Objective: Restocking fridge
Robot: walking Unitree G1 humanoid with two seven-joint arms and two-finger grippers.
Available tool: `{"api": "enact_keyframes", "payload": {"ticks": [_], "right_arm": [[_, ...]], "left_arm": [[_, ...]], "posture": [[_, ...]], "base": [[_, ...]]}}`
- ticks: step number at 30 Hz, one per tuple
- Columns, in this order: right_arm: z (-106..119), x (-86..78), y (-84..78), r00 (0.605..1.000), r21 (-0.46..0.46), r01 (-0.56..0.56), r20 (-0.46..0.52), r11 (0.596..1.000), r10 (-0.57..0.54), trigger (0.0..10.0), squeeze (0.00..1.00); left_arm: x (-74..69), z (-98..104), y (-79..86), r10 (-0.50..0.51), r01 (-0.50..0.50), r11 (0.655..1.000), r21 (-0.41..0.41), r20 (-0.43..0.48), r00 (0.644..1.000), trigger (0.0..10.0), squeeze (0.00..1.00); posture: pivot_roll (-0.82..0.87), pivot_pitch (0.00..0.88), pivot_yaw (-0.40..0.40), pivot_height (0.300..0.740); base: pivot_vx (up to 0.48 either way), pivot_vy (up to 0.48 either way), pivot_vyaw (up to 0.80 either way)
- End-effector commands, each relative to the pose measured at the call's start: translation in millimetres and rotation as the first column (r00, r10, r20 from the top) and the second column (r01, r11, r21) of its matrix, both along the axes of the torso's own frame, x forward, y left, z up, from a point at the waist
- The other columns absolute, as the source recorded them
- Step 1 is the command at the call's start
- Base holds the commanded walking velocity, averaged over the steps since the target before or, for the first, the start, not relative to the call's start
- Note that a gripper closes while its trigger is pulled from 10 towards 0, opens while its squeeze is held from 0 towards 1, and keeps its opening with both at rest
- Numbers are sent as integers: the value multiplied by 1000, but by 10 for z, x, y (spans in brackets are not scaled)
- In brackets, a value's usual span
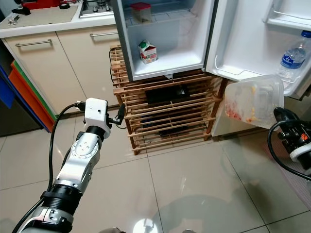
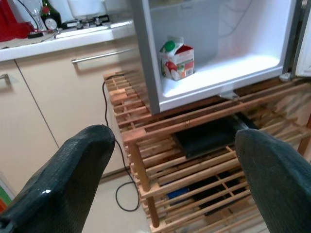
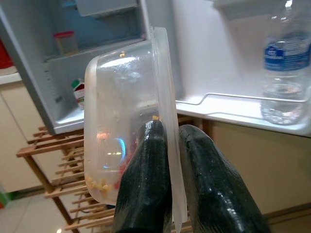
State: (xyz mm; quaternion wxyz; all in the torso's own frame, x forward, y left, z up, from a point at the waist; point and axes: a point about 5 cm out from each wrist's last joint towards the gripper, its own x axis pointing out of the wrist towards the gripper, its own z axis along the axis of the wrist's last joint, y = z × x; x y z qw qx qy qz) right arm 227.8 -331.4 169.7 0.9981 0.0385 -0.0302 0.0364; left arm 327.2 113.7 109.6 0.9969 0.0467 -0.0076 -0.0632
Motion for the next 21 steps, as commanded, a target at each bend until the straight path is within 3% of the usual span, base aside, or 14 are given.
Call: {"api": "enact_keyframes", "payload": {"ticks": [1, 11, 21], "right_arm": [[37, 40, 47, 1000, 19, -12, 18, 1000, 11, 0, 0], [13, 86, 121, 999, 21, -41, 5, 999, 41, 0, 0], [-64, 160, 465, 992, 33, -128, -7, 991, 128, 0, 0]], "left_arm": [[24, 43, 11, 10, -10, 1000, -11, 7, 1000, 10000, 0], [14, 39, 23, 15, -15, 1000, -25, 5, 1000, 10000, 0], [3, 33, 24, 28, -27, 999, -37, 5, 1000, 10000, 0]], "posture": [[-38, 27, 76, 732], [-27, 24, 68, 732], [-22, 23, 61, 732]], "base": [[435, 0, 0], [434, 0, 0], [432, 0, 0]]}}
